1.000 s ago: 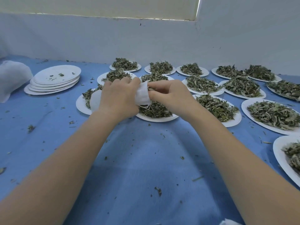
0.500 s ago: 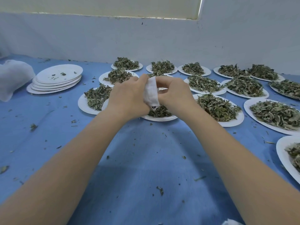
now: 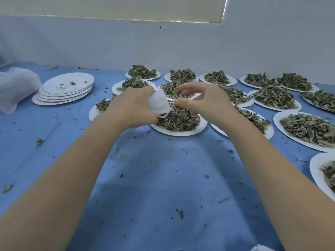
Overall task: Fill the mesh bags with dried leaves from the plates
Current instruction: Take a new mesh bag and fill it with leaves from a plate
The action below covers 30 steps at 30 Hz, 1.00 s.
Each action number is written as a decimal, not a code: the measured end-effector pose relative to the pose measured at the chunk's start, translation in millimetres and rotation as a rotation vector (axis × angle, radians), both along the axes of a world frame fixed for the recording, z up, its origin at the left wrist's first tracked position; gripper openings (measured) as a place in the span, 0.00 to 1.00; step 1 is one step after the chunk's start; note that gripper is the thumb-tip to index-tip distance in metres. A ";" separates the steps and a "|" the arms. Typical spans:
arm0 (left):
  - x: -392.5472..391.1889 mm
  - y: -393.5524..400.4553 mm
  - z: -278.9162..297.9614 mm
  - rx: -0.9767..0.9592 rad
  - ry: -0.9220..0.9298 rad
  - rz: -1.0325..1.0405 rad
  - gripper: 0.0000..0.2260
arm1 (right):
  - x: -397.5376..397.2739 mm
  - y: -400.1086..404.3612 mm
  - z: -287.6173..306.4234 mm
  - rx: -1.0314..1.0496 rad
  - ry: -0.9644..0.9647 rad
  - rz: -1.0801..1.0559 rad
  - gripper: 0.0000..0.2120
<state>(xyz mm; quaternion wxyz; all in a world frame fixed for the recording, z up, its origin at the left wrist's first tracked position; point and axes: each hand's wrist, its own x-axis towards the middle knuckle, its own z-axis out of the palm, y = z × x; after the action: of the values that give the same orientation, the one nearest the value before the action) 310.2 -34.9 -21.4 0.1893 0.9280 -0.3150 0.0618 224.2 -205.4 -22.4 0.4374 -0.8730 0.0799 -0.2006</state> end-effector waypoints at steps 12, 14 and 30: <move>1.9 -0.2 -5.5 0.064 0.058 -0.007 0.15 | 8.9 18.2 -13.6 -0.644 0.289 -0.035 0.19; 2.3 -0.3 -6.0 0.066 0.060 -0.009 0.14 | 8.2 14.8 -11.5 -0.584 0.216 -0.051 0.17; 3.4 0.5 -7.3 0.101 -0.102 0.045 0.14 | 1.0 1.6 -1.8 -0.300 -0.162 -0.056 0.11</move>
<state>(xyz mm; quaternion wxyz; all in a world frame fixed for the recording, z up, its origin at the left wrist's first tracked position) 313.6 -34.4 -28.7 0.1244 0.9389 -0.3059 0.0971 225.2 -203.8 -24.2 0.3015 -0.9069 0.0378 -0.2919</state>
